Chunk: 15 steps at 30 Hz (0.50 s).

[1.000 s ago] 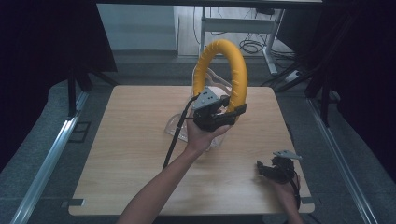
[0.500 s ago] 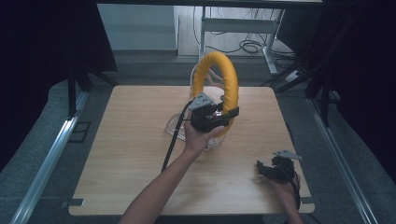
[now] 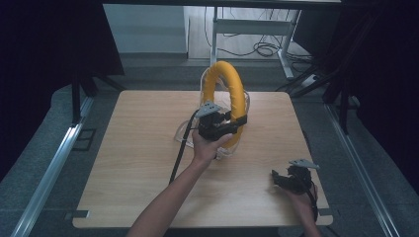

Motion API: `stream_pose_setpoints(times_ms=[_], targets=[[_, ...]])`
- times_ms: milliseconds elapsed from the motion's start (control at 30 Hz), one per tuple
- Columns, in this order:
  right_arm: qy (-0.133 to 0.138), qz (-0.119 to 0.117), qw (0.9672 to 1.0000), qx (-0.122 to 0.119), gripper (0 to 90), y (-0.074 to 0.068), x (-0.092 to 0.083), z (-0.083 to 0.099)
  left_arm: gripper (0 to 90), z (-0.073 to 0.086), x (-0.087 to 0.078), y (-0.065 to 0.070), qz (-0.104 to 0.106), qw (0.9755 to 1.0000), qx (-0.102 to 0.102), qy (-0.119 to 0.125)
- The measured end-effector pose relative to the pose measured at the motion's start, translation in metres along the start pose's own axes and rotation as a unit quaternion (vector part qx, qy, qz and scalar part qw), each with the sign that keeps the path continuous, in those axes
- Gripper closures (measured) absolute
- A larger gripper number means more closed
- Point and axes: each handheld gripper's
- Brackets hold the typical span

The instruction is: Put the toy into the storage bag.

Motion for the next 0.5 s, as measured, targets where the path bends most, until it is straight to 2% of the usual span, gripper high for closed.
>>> stream_pose_setpoints(times_ms=[167,267,400,500], targets=[[0.000,0.000,1.0000,0.000,17.1,0.000,0.000,0.000,51.1,0.005,0.000,-0.004,-0.003,1.0000,-0.002,-0.003],[0.000,0.000,1.0000,0.000,17.1,0.000,0.000,0.000,50.7,0.006,0.000,-0.005,-0.013,0.9999,-0.001,-0.004],[0.000,0.000,1.0000,0.000,17.1,0.000,0.000,0.000,50.5,0.010,-0.001,-0.015,-0.022,0.9995,-0.025,-0.002],[0.000,0.000,1.0000,-0.001,17.1,0.000,0.000,0.000,50.5,0.010,-0.002,-0.018,-0.022,0.9994,-0.027,-0.001]])
Point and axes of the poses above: each handheld gripper's, and its own axes: x roughly forward along the jaws, z roughly out of its underside, y roughly to its right, and after that the axes turned 6 degrees about -y, right-handed
